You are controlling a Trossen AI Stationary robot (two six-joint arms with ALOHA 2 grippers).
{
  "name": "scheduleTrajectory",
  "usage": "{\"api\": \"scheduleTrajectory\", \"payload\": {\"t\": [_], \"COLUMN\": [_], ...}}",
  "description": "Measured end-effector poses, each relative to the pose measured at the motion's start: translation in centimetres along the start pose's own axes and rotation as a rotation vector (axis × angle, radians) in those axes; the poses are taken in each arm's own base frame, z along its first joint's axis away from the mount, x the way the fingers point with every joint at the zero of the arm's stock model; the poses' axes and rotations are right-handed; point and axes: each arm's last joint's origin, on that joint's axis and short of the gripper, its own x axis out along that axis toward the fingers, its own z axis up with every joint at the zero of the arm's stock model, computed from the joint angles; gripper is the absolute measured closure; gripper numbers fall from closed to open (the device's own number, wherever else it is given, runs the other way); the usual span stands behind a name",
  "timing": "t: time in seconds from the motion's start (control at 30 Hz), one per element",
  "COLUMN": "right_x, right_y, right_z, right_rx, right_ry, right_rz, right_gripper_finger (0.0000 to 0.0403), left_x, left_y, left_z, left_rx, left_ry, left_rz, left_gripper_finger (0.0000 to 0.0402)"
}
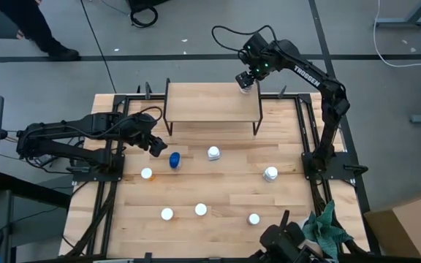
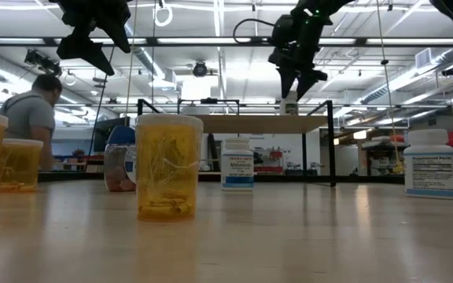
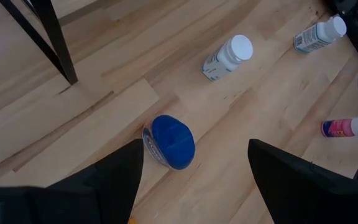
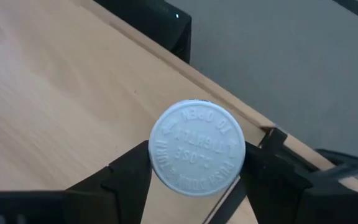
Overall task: Pick and place medicine bottles onto shelf by color
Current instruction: Put the white medicine bottle on the shelf, then put the left white blue medicine bottle on the shelf
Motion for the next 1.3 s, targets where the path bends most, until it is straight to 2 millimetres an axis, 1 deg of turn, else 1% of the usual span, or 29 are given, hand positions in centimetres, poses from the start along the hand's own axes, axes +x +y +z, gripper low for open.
{"api": "scheduleTrajectory", "payload": {"t": [0.27, 0.4, 0.53, 0.7, 0.83, 0.97, 1.07, 1.13, 1.23, 1.3], "right_x": [0.0, -0.5, -2.1, -4.0, -5.0, -6.5, -8.0, -9.1, -10.4, -10.7], "right_y": [0.1, 0.1, 0.3, 0.3, 0.3, 0.6, 1.4, 2.5, 5.0, 7.1], "right_z": [0.1, -0.1, -0.5, -1.0, -1.3, -2.5, -4.0, -5.0, -6.7, -7.7], "right_rx": [0.013, 0.045, 0.036, 0.034, 0.044, 0.061, 0.051, 0.028, -0.059, -0.117], "right_ry": [-0.009, -0.005, -0.041, -0.088, -0.108, -0.080, -0.043, -0.036, -0.035, -0.031], "right_rz": [0.003, 0.020, 0.035, 0.044, 0.048, 0.060, 0.077, 0.102, 0.159, 0.183], "right_gripper_finger": [0.0164, 0.0164, 0.0158, 0.0136, 0.0122, 0.0118, 0.0118, 0.0118, 0.0118, 0.0118], "left_x": [0.0, 0.0, 0.0, 0.0, 0.0, 0.0, 0.0, 0.2, 0.9, 1.7], "left_y": [0.0, 0.0, -0.1, -0.2, -0.2, -0.2, -0.4, -0.7, -1.1, -1.4], "left_z": [0.0, 0.0, 0.1, 0.2, 0.2, 0.2, 0.4, 0.7, 1.0, 1.2], "left_rx": [0.000, 0.000, -0.001, -0.003, -0.003, -0.014, -0.020, 0.002, 0.074, 0.102], "left_ry": [0.000, 0.000, -0.007, -0.020, -0.020, -0.022, -0.041, -0.061, -0.067, -0.063], "left_rz": [0.000, 0.000, -0.007, -0.020, -0.021, -0.023, -0.043, -0.062, -0.063, -0.058], "left_gripper_finger": [0.0108, 0.0108, 0.0108, 0.0108, 0.0108, 0.0108, 0.0108, 0.0108, 0.0108, 0.0108]}}
